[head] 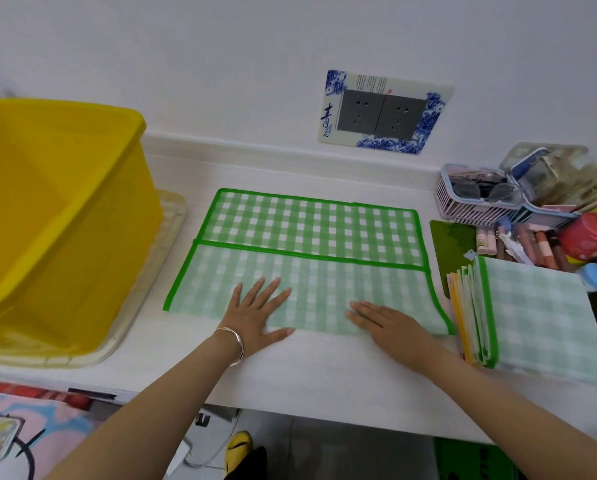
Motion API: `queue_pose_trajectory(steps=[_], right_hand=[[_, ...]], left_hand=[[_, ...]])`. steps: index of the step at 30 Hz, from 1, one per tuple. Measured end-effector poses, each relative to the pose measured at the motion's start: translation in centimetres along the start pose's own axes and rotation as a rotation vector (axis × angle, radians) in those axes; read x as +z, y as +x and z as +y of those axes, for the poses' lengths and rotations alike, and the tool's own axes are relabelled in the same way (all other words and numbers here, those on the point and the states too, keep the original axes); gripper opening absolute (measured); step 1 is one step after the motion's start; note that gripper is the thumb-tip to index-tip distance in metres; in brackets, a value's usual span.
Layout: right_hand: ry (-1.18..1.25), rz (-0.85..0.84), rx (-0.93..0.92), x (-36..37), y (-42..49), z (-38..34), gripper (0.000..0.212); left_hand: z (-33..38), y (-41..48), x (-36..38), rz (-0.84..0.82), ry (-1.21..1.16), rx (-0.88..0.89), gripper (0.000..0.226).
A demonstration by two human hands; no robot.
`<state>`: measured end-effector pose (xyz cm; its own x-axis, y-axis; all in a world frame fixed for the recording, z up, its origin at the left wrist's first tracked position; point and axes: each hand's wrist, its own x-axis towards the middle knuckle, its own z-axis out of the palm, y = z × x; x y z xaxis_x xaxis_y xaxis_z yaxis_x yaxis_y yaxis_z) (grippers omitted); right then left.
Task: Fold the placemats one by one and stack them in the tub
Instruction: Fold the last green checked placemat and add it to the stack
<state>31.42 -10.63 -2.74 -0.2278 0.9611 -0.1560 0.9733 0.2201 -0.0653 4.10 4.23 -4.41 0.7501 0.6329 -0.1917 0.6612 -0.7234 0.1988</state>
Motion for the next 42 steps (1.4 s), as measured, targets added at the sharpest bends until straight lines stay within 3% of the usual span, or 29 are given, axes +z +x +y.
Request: queue_pose_trajectory(steps=[5,11,16,20,24,26,29,32,35,37,42], right_hand=[[0.135,0.069,0.086,-1.0,-0.1,-0.1,0.046],[0.443,-0.069,0.219,-2.5,0.4,0.9,0.037],[0.65,-0.138,0.344,-4.2,1.1,1.8,0.028],[0.791,-0.195,0.329,-6.6,1.5,1.9,0.043],[0.808,-0.303,0.312,-9.8,1.7,1.9,0.023],[0.839,-0.348,0.269,-11.3,2.1,2.0,0.028],[0.821,-0.372,0.284,-12.9,2.9,2.5,0.005],[0.771,-0.301,0.317,-13.9,4.2,3.7,0.014],[0.718,-0.234,0.321,-14.8,5.6,4.5,0.008],[0.698,-0.174,0.327,-14.6,6.7,5.2,0.007],[0.631,-0.089,0.418,-12.6,9.7,6.8,0.024]], left_hand=[[-0.4,0.0,-0.1,-0.011,-0.006,0.015,0.091],[-0.7,0.2,-1.1,-0.061,0.014,0.027,0.099],[-1.1,0.7,-3.8,-0.131,-0.138,0.03,0.048],[-1.2,1.1,-6.6,-0.135,-0.197,-0.065,0.031],[-1.7,1.6,-8.9,-0.142,-0.313,-0.098,0.05],[-1.9,1.8,-10.0,-0.135,-0.345,-0.09,0.056],[-1.7,2.2,-12.1,-0.08,-0.244,-0.094,0.048],[-1.2,2.6,-13.9,0.047,-0.102,-0.122,0.036],[-1.3,3.4,-13.5,0.365,-0.158,-0.038,0.06],[-1.4,4.1,-12.7,0.483,-0.195,0.042,0.067],[-0.7,5.4,-10.3,0.474,-0.004,0.079,0.057]])
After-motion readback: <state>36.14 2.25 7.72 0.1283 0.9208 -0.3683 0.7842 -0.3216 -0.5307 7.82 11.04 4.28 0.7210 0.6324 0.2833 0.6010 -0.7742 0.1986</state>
